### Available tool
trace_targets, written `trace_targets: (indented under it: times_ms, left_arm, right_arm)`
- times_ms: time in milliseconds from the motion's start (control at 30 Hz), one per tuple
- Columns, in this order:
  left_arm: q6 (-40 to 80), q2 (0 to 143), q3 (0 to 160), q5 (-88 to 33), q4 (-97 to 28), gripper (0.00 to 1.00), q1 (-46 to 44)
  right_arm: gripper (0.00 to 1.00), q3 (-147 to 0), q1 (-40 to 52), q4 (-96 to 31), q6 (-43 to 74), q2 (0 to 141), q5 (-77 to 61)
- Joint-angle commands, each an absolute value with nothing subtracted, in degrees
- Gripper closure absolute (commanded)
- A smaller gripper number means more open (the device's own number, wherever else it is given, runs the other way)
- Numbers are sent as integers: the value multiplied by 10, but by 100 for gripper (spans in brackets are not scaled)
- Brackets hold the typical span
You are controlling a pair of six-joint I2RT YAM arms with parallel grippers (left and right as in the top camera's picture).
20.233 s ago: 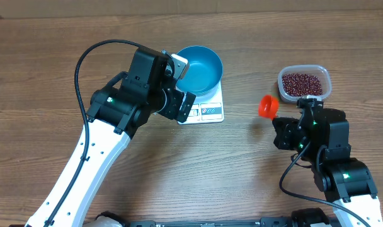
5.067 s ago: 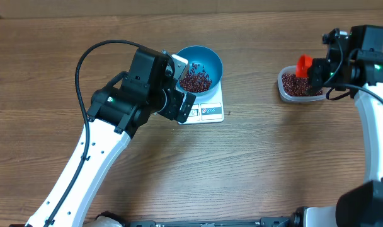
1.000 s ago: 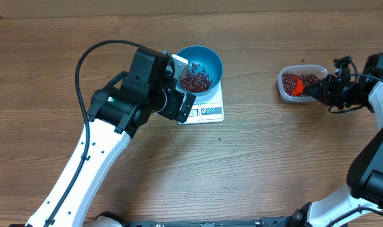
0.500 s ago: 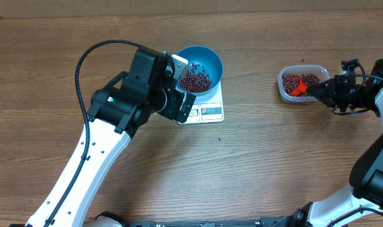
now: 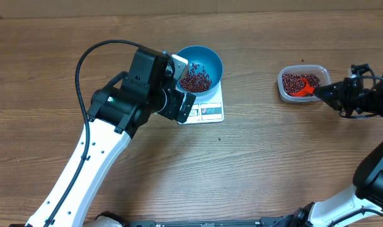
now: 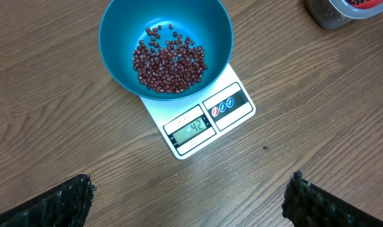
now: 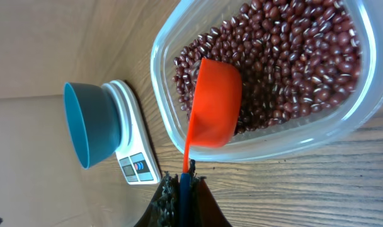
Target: Scoop item into bowl and weigh 150g on scale
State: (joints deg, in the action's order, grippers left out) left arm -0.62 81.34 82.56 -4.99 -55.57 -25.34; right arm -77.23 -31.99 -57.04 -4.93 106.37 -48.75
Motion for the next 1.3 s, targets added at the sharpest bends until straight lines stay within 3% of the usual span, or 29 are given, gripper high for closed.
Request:
trace_targets:
  times_ms: [0, 1000, 1267]
  left_arm:
    - [-17, 817, 830, -58, -555, 0, -251]
    - [-17, 817, 830, -58, -555, 0, -251]
    - [-17, 817, 830, -58, -555, 0, -251]
  right_arm:
    - [96, -768, -337, -578, -92, 1067, -542]
    - [96, -769, -358, -594, -136, 1067, -628]
    - [96, -769, -357, -594, -138, 1067, -711]
